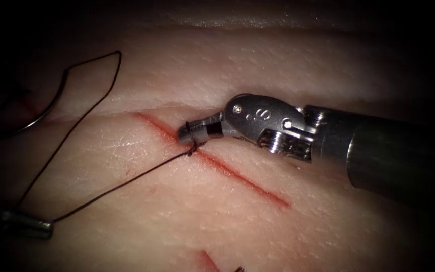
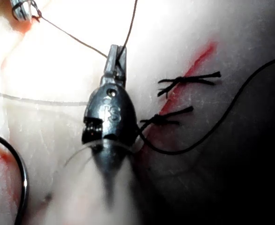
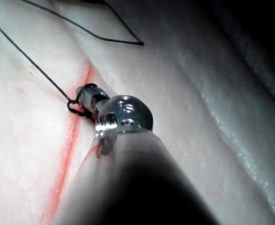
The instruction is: Wound Closure
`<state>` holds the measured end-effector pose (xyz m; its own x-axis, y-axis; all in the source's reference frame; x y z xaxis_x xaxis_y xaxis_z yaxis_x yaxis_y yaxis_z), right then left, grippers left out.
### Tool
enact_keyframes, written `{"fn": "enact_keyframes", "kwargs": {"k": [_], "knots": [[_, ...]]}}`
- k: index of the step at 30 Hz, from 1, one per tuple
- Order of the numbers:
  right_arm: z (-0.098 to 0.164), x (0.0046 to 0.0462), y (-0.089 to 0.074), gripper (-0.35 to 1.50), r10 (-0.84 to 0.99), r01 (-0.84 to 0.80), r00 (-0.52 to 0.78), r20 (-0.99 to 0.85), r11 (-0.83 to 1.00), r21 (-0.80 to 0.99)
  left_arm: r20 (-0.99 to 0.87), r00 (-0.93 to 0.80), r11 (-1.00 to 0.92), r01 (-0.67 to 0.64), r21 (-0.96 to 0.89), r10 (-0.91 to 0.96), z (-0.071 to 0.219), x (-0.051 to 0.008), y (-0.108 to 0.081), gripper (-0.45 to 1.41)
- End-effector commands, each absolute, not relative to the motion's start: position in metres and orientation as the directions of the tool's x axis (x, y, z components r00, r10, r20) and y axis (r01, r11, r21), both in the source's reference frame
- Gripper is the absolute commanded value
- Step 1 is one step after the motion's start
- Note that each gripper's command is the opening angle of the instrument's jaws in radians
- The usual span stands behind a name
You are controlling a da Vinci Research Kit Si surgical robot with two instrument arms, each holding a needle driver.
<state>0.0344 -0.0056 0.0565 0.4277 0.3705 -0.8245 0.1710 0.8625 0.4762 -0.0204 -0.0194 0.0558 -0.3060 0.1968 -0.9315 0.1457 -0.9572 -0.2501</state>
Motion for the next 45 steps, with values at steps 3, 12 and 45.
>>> {"fn": "enact_keyframes", "kwargs": {"k": [3, 12, 45], "knots": [[0.057, 0.0351, -0.004, -0.35, 0.372, 0.169, 0.425, -0.826, 0.863, 0.476, -0.928, -0.321, -0.954, 0.165, -0.25, 0.188, 0.055, -0.0196, -0.021, -0.45], [0.058, 0.0342, -0.003, -0.35, 0.38, 0.163, 0.43, -0.819, 0.86, 0.484, -0.925, -0.336, -0.957, 0.159, -0.241, 0.177, 0.054, -0.0177, -0.022, -0.45], [0.062, 0.0329, -0.002, -0.35, 0.365, 0.106, 0.462, -0.808, 0.882, 0.459, -0.907, -0.381, -0.934, 0.225, -0.278, 0.179, 0.055, -0.0155, -0.031, -0.45]]}}
